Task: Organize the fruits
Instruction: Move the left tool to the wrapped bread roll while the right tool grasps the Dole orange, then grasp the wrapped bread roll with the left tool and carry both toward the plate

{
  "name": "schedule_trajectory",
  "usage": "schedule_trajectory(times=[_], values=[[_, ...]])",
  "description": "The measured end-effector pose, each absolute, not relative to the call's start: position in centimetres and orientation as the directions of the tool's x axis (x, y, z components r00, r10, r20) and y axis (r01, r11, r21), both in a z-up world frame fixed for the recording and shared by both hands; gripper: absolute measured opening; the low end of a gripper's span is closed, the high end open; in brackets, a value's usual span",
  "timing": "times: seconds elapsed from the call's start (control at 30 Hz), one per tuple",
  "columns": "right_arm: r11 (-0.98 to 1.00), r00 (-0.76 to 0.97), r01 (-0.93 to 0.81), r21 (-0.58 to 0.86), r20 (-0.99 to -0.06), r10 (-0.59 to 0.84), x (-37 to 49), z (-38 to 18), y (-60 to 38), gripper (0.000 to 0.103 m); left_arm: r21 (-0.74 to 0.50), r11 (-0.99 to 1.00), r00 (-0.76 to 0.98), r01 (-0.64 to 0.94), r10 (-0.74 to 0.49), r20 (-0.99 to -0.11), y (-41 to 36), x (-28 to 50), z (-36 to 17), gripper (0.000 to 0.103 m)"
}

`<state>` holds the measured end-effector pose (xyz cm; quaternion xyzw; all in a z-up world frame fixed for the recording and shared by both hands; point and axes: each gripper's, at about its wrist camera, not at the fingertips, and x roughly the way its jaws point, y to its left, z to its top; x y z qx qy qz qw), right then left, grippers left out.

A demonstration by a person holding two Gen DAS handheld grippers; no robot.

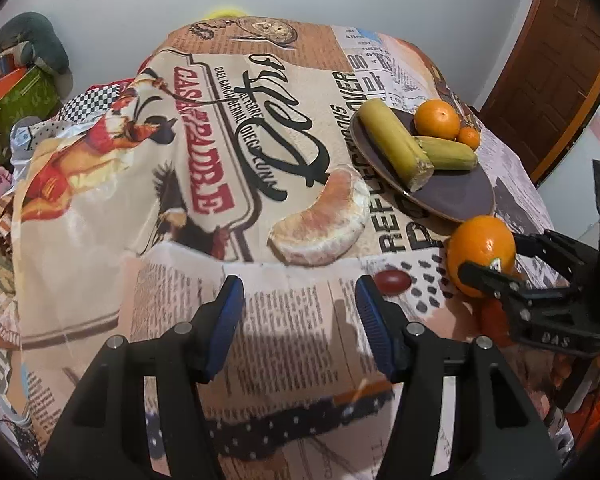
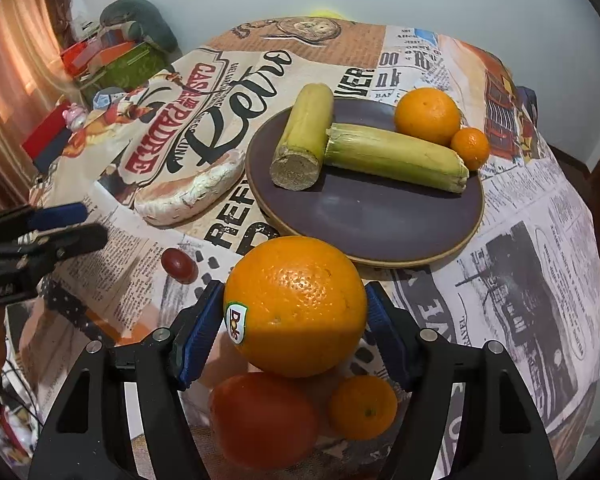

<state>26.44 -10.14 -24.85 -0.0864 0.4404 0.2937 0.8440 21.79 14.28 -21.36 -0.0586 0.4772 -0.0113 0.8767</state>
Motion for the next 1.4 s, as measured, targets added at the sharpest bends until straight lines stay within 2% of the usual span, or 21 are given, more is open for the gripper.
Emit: schedule_trajectory(times=[0.37, 0.43, 0.7, 0.83, 0.93, 1.07, 1.4], values=[[0.803, 0.49, -0.576, 0.153, -0.721, 0.489, 26.8, -21.6, -11.7, 0.066, -0.096, 0.995, 0.505, 0.021, -0.094, -0.858, 12.5, 28.2, -23.2, 0.059], [0.808, 0.502, -0.57, 0.148, -0.716, 0.485, 27.2, -21.3, -12.1, 0.066, -0.088, 0.995, 0.497, 0.04, -0.097, -0.863, 12.2, 29.0, -23.6, 0.062], [0.834, 0.516, -0.527, 0.162, -0.719, 0.465, 29.2, -21.9, -13.7, 0.066, -0.093, 0.994, 0.479, 0.059, -0.11, -0.871, 12.0, 30.7, -24.8, 0.062], [0.835, 0.507, -0.519, 0.182, -0.721, 0.473, 29.5, -22.2, -14.2, 0.066, -0.098, 0.994, 0.466, 0.052, -0.111, -0.878, 12.0, 31.2, -24.8, 0.056], [0.833, 0.499, -0.514, 0.203, -0.719, 0.483, 29.6, -22.3, -14.6, 0.066, -0.116, 0.993, 0.452, 0.016, -0.11, -0.885, 12.2, 32.3, -24.7, 0.044], [0.832, 0.503, -0.516, 0.203, -0.714, 0.486, 29.5, -21.9, -14.9, 0.066, -0.156, 0.988, 0.449, -0.016, -0.133, -0.884, 12.7, 32.8, -24.6, 0.042], [0.844, 0.535, -0.504, 0.187, -0.699, 0.474, 29.9, -20.9, -16.0, 0.066, -0.152, 0.988, 0.509, -0.035, -0.113, -0.853, 12.9, 29.8, -21.9, 0.041]])
